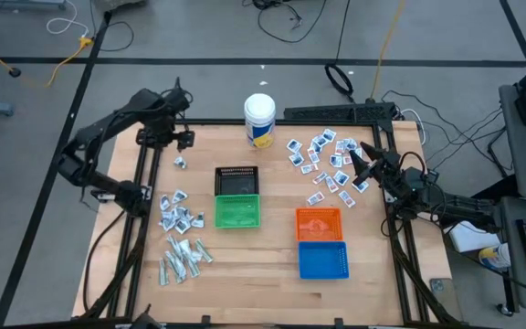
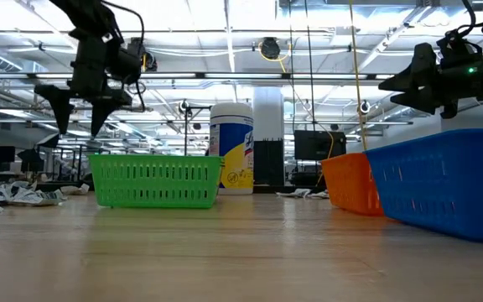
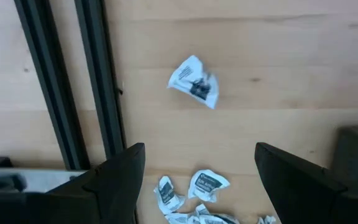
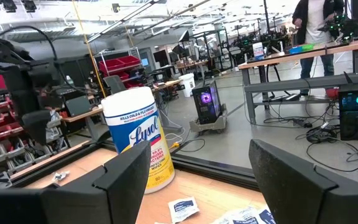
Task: Pick & Place First Aid Supplies
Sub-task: Put the black pad into the black bin
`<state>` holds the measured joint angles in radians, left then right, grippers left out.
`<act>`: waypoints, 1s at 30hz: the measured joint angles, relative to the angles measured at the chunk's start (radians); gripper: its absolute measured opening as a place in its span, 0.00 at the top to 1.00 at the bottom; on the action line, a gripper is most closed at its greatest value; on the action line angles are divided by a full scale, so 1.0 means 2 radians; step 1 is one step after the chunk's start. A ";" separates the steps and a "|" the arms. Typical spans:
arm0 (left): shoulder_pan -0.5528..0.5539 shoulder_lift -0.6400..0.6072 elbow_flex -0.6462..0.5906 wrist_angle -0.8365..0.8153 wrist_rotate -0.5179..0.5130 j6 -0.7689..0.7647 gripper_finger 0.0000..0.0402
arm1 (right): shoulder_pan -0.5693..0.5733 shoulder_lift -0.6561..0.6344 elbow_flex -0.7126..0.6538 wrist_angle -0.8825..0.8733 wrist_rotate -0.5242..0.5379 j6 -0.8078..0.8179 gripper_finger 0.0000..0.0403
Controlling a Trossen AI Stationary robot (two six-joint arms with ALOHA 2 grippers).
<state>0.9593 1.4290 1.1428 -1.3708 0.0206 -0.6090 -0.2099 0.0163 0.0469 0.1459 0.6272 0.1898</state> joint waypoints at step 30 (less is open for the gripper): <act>-0.037 0.157 -0.060 0.126 -0.081 -0.128 0.24 | 0.000 0.000 0.000 0.000 0.000 0.000 0.34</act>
<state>0.8848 1.7432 1.0233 -1.1194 -0.1412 -0.8642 -0.2100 0.0164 0.0469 0.1461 0.6270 0.1898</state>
